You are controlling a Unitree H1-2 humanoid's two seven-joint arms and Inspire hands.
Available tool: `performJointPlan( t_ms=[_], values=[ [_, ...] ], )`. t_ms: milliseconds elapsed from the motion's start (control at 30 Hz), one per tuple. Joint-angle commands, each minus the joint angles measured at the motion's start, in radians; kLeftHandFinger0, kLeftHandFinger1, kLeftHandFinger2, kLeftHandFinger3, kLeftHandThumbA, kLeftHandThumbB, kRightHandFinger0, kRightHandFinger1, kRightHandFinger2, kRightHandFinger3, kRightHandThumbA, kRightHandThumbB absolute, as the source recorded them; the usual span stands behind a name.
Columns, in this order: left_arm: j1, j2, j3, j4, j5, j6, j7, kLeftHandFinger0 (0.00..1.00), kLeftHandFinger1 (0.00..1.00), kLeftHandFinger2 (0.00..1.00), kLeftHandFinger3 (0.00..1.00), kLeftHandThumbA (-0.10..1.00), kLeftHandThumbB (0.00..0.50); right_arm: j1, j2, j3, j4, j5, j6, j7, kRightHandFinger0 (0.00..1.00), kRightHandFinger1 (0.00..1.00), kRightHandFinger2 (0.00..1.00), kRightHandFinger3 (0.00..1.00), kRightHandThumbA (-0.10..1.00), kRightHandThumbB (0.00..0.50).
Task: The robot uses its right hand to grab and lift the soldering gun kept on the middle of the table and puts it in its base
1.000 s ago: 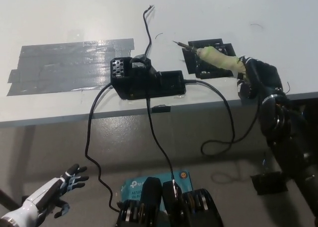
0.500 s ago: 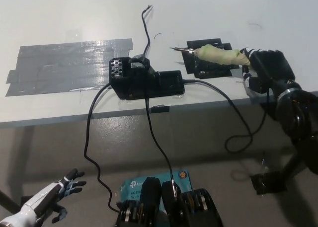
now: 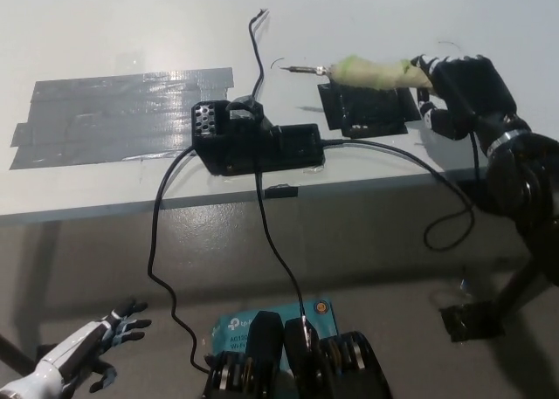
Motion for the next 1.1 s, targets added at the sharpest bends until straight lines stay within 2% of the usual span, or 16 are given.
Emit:
performJointPlan(
  t_ms=[0,133,200,233,267,300,367,400,433,500,600,733,767,800,1000,1067],
  values=[
    [-0.005,0.025,0.012,-0.013,-0.002,-0.01,-0.009,0.9,0.94,0.95,0.98,1.0,0.135,-0.1,-0.008,-0.015,-0.053,0.007,-0.031,0.022,0.0,0.11,0.51,0.34,-0.1,0.001],
    [0.006,0.027,0.012,-0.033,0.002,0.003,-0.005,0.91,0.96,0.97,0.99,1.0,0.13,-0.102,0.002,-0.015,-0.064,0.01,-0.037,0.032,0.0,0.09,0.51,0.48,-0.1,0.0],
    [0.007,0.024,0.016,-0.02,-0.006,-0.017,-0.01,0.9,0.95,0.97,0.99,1.0,0.13,-0.092,-0.002,-0.009,-0.072,0.004,-0.072,0.01,0.0,0.1,0.52,0.46,-0.1,0.009],
    [0.005,0.025,0.014,-0.02,-0.006,-0.016,-0.01,0.9,0.96,0.97,0.98,1.0,0.123,-0.09,-0.003,-0.006,-0.076,-0.004,-0.066,0.017,0.0,0.11,0.52,0.47,-0.1,0.029],
    [0.004,0.026,0.016,-0.021,-0.003,-0.016,-0.008,0.88,0.94,0.96,0.98,1.0,0.091,-0.086,-0.005,-0.001,-0.105,-0.009,-0.055,0.044,0.0,0.11,0.47,0.49,-0.1,0.097],
    [0.005,0.027,0.017,-0.021,-0.004,-0.017,-0.008,0.88,0.94,0.96,0.97,1.0,0.089,-0.087,-0.004,0.0,-0.108,-0.011,-0.055,0.048,0.0,0.09,0.43,0.35,-0.1,0.097],
    [0.006,0.024,0.02,-0.023,-0.005,-0.005,-0.005,0.88,0.94,0.96,0.98,1.0,0.111,-0.081,-0.011,0.004,-0.119,-0.019,-0.062,0.055,0.0,0.07,0.41,0.11,-0.1,0.03],
    [0.009,0.025,0.02,-0.031,-0.006,-0.002,-0.006,0.89,0.94,0.96,0.98,1.0,0.126,-0.079,-0.018,0.006,-0.109,-0.02,-0.09,0.037,0.0,0.07,0.41,0.03,-0.1,0.011],
    [0.009,0.024,0.021,-0.031,-0.005,0.0,-0.004,0.9,0.95,0.96,0.98,1.0,0.132,-0.078,-0.022,0.006,-0.102,-0.025,-0.105,0.021,0.0,0.08,0.43,0.02,-0.1,0.015],
    [0.012,0.026,0.023,-0.028,-0.003,-0.011,-0.004,0.9,0.95,0.96,0.98,1.0,0.144,-0.077,-0.021,0.003,-0.107,-0.023,-0.106,0.027,0.0,0.1,0.47,0.06,-0.1,0.002],
    [0.01,0.024,0.024,-0.02,-0.005,-0.009,-0.006,0.9,0.94,0.96,0.98,1.0,0.155,-0.07,-0.033,-0.007,-0.115,-0.004,-0.121,0.047,0.0,0.15,0.53,0.33,-0.1,0.0],
    [0.004,0.028,0.026,-0.021,-0.003,-0.004,-0.006,0.89,0.94,0.96,0.97,1.0,0.132,-0.07,-0.048,-0.008,-0.122,-0.01,-0.148,0.041,0.0,0.08,0.45,0.29,-0.1,0.007],
    [0.004,0.029,0.025,-0.022,-0.001,-0.003,-0.006,0.89,0.94,0.96,0.98,1.0,0.118,-0.069,-0.052,-0.007,-0.124,-0.014,-0.15,0.04,0.0,0.05,0.42,0.26,-0.1,0.033],
    [0.005,0.029,0.024,-0.02,-0.001,-0.008,-0.008,0.89,0.95,0.96,0.98,1.0,0.123,-0.066,-0.056,-0.011,-0.133,-0.009,-0.15,0.047,0.0,0.03,0.41,0.23,-0.1,0.068],
    [0.007,0.033,0.024,-0.022,0.001,-0.008,-0.009,0.89,0.95,0.97,0.99,1.0,0.142,-0.058,-0.064,-0.018,-0.151,-0.006,-0.153,0.055,0.0,0.0,0.37,0.12,-0.1,0.099],
    [0.008,0.032,0.025,-0.024,-0.001,-0.007,-0.009,0.91,0.95,0.96,1.0,1.0,0.16,-0.057,-0.066,-0.017,-0.158,-0.013,-0.145,0.065,0.0,0.0,0.38,0.15,-0.1,0.111]
  ],
)
